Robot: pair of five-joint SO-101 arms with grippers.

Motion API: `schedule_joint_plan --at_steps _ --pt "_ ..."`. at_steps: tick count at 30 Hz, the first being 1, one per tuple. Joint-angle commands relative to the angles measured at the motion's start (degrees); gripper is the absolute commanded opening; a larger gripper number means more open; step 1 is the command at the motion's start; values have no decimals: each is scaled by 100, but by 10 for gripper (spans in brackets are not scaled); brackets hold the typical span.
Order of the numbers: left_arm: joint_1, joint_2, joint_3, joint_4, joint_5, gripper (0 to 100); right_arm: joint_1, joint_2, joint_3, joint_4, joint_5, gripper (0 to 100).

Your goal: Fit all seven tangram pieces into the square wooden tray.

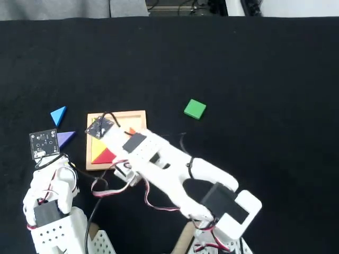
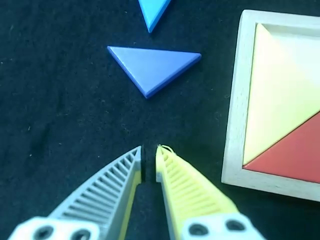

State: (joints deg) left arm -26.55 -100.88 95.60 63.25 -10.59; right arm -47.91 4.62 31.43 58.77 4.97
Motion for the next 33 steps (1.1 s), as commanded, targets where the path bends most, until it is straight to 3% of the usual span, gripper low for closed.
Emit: schedule_joint_plan --at_steps 1,6,16,24,29,33 --pt "-66 -26 -295 9 -26 66 404 -4 -321 492 0 11" --pt "-66 -26 -295 9 -26 66 914 -4 -286 888 26 11" --pt "-66 -26 -295 9 -26 66 2435 -13 -426 1143 976 11" --pt "-57 -26 -295 9 -26 66 2523 -1402 -101 1152 -404 11" --pt "-31 -26 -295 -9 -26 66 2426 -3002 963 844 -484 18" --pt "-22 -26 -286 -26 -26 66 2444 -3231 1165 1213 -765 157"
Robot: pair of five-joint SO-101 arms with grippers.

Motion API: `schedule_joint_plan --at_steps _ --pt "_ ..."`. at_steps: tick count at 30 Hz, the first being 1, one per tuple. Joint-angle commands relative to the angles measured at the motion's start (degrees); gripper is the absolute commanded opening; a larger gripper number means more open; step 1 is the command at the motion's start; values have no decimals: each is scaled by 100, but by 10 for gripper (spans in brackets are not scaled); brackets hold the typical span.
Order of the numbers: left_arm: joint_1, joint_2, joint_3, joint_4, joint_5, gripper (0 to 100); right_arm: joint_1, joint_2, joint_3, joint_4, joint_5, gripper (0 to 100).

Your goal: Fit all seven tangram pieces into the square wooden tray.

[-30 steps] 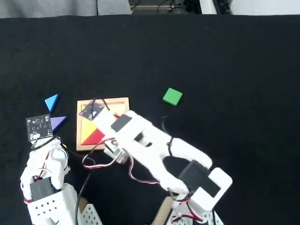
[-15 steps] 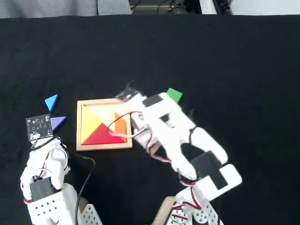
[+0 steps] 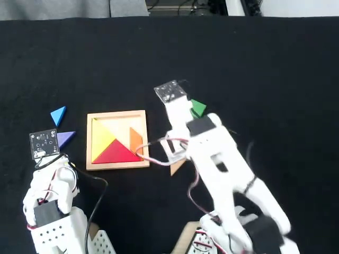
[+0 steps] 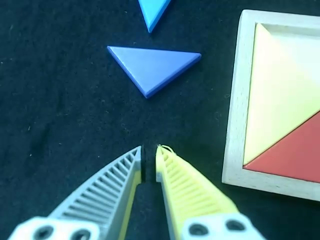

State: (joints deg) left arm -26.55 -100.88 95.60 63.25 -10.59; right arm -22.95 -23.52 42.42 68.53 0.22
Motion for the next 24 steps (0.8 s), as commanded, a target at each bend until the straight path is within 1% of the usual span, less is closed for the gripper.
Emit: schedule_joint_plan --at_steps 1,2,3,6,7,9,12,16,21,24 --pt "-22 -26 -286 -26 -26 66 -70 -321 84 325 -316 190" --pt "-13 -26 -251 -44 -26 66 -70 -180 57 387 -299 189" --pt "-13 -26 -224 -44 -26 66 -70 -22 48 396 -220 164" --pt "-13 -26 -224 -53 -26 66 -35 549 31 290 176 22" --pt "-13 -35 -224 -53 -26 66 -35 743 31 273 281 7" --pt "-13 -35 -215 -53 -26 66 -35 1130 48 246 343 34" --pt "-4 -35 -215 -53 -26 66 -26 1499 13 -44 316 21" --pt "-4 -35 -215 -53 -26 66 18 1640 13 -334 316 11" --pt "-4 -35 -215 -53 -26 66 545 1798 -127 -413 440 11" --pt "-4 -35 -215 -53 -26 66 712 2097 -374 -308 818 11"
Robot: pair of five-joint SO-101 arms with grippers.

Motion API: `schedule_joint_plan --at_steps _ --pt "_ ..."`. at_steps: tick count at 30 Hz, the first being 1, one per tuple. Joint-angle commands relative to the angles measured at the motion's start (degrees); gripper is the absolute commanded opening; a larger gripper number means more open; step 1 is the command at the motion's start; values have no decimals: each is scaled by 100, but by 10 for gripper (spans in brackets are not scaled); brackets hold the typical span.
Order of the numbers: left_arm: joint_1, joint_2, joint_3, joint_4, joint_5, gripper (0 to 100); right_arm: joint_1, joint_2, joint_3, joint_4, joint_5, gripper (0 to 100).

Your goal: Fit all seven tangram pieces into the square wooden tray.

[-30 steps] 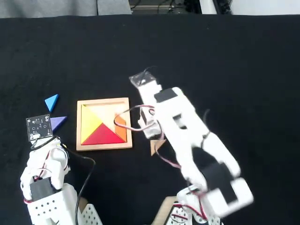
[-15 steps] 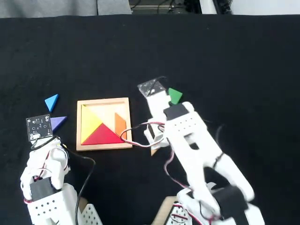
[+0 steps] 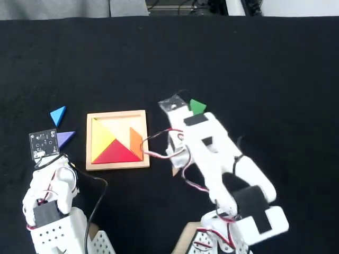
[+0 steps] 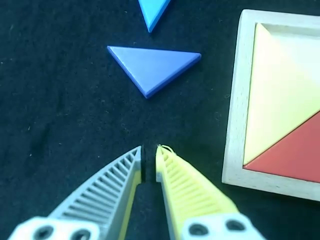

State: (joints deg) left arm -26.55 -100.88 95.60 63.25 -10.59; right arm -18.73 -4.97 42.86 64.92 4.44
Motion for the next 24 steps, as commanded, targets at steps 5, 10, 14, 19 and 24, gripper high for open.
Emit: schedule_joint_plan --at_steps 5,10,14,19,24 --pt "-4 -35 -224 -53 -26 66 299 884 -1042 53 264 11" --pt "-4 -35 -224 -53 -26 66 299 1464 -1912 53 316 11" --pt "-4 -35 -224 -53 -26 66 290 1763 -2580 97 651 11" --pt "-4 -35 -215 -53 -26 66 334 1508 -2765 774 800 11" --pt "-4 -35 -215 -53 -26 66 695 365 -1789 1108 1081 11"
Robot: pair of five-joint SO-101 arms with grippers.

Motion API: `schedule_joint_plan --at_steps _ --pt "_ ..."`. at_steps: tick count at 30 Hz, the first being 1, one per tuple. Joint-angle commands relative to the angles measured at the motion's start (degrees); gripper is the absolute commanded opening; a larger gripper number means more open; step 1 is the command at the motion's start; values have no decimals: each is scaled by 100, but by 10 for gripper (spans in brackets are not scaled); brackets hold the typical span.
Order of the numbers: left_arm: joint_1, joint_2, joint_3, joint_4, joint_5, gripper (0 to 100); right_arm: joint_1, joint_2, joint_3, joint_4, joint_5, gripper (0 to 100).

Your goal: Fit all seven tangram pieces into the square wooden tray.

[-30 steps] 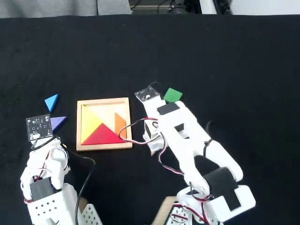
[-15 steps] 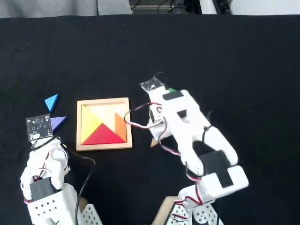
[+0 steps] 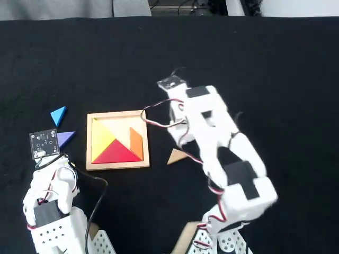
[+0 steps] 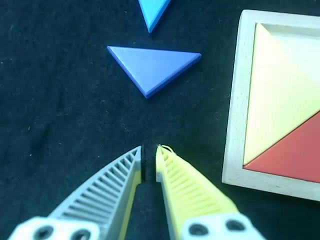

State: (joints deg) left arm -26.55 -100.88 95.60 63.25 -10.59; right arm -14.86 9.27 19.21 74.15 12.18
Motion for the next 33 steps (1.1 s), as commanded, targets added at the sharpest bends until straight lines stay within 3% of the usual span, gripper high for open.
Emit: schedule_joint_plan --at_steps 1,3,9,20,33 --pt "-4 -35 -215 -53 -35 66 308 -1262 875 185 589 11" --pt "-4 -35 -215 -53 -35 66 123 -1613 1490 132 985 11" --pt "-4 -35 -215 -53 -35 66 -35 -1640 1947 -220 589 11" --pt "-4 -35 -207 -53 -35 66 -26 101 541 -396 545 11" --pt "-4 -35 -207 -53 -35 66 -70 277 -541 -396 571 11"
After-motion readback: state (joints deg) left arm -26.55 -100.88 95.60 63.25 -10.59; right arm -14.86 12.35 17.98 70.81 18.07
